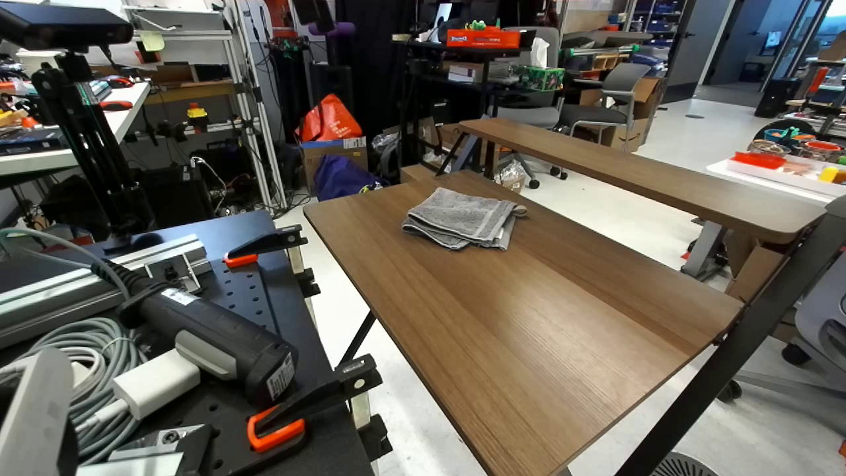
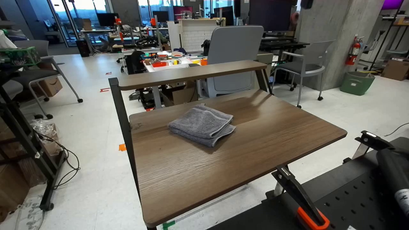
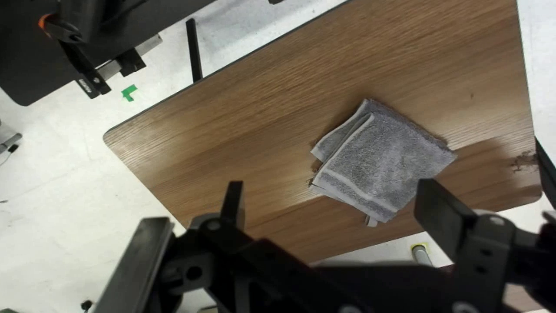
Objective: Move the towel to the right
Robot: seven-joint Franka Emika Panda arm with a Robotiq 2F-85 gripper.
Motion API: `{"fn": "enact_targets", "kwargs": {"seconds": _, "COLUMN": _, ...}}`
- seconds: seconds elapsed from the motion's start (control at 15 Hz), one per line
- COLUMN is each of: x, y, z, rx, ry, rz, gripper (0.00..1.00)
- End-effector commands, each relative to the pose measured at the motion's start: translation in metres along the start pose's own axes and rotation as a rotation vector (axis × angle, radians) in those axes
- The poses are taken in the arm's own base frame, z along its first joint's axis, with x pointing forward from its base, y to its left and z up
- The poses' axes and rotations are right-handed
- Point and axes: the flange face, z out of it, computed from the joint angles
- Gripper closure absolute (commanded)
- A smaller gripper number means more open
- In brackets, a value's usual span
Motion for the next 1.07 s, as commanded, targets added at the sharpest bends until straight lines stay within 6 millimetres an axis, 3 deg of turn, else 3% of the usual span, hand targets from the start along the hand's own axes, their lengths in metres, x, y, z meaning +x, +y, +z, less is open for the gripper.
{"fn": "enact_targets", "kwargs": {"seconds": 0.0, "x": 0.044, "y": -0.015, "z": 0.035, "rx": 0.065, "ry": -0.012, "rz": 0.061, "gripper": 0.0}}
{"fn": "enact_targets", "kwargs": {"seconds": 0.27, "x": 0.099, "y": -0.028, "z": 0.08, "rx": 0.117, "ry": -0.059, "rz": 0.135, "gripper": 0.0}}
{"fn": "enact_targets", "kwargs": {"seconds": 0.47, "x": 0.125, "y": -0.042, "z": 0.115, "rx": 0.117, "ry": -0.116, "rz": 0.163, "gripper": 0.0}}
{"fn": "enact_targets", "kwargs": {"seconds": 0.67, "x": 0.141, "y": -0.063, "z": 0.146, "rx": 0.119, "ry": -0.165, "rz": 0.169, "gripper": 0.0}}
{"fn": "enact_targets", "kwargs": {"seconds": 1.0, "x": 0.149, "y": -0.096, "z": 0.2, "rx": 0.161, "ry": -0.272, "rz": 0.161, "gripper": 0.0}}
